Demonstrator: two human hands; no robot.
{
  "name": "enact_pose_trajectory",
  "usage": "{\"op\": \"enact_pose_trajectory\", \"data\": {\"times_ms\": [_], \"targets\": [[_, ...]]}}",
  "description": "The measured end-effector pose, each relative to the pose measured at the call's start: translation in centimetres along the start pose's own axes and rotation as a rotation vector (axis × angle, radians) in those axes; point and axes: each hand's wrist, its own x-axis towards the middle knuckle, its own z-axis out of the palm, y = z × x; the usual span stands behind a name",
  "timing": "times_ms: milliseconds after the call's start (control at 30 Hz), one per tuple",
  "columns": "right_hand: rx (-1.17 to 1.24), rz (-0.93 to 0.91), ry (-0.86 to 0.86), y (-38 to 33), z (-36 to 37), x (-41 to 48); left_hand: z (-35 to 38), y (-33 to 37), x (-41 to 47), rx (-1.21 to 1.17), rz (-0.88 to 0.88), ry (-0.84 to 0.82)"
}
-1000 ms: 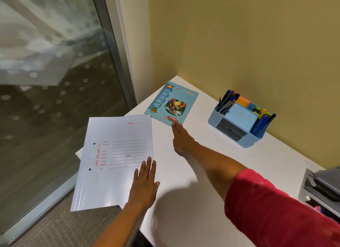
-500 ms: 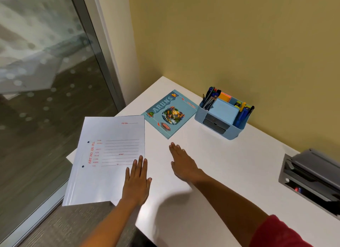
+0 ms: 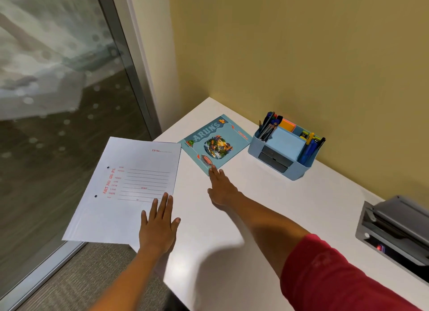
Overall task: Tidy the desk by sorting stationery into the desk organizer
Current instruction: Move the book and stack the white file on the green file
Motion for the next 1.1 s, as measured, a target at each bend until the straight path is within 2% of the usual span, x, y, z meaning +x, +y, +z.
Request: {"op": "enact_pose_trajectory", "data": {"times_ms": [167, 367, 500, 567, 667, 767, 833, 933, 1000, 1100], "targets": [[0.001, -0.007, 0.016, 0.6, 0.6, -0.3, -0.8, -0.9, 0.2, -0.009, -0.089, -0.026], [0.054, -0.024, 0.045, 2.3, 3.3, -3.3, -1.2, -0.8, 0.7, -0.061, -0.110, -0.041], [0.035, -0.118, 0.107, 4.4, 5.1, -6.9, -1.5, -0.6, 0.8, -0.114, -0.109, -0.026], [0.051, -0.156, 0.138, 5.4, 5.8, -9.0, -1.6, -0.4, 1.0, -0.197, -0.114, 0.035], [0.098, -0.190, 0.173, 6.6, 6.8, -12.0, -1.4, 0.5, 0.8, -0.480, -0.080, 0.175], [0.140, -0.190, 0.222, 7.4, 8.5, -14.4, -0.8, 2.4, -0.3, -0.528, -0.081, 0.156], [0.116, -0.183, 0.359, 7.6, 9.6, -16.2, -0.5, 4.1, -1.3, -0.549, -0.057, 0.149], [0.062, -0.168, 0.676, 6.9, 11.1, -18.0, -0.4, 6.8, -3.0, -0.695, -0.036, 0.151], [0.094, -0.091, 0.814, 6.1, 11.5, -18.8, -0.5, 8.0, -3.8, -0.774, -0.126, 0.142], [0.475, 0.195, 0.911, 5.1, 12.0, -19.2, -0.5, 8.8, -4.6, -0.820, -0.264, 0.052]]}}
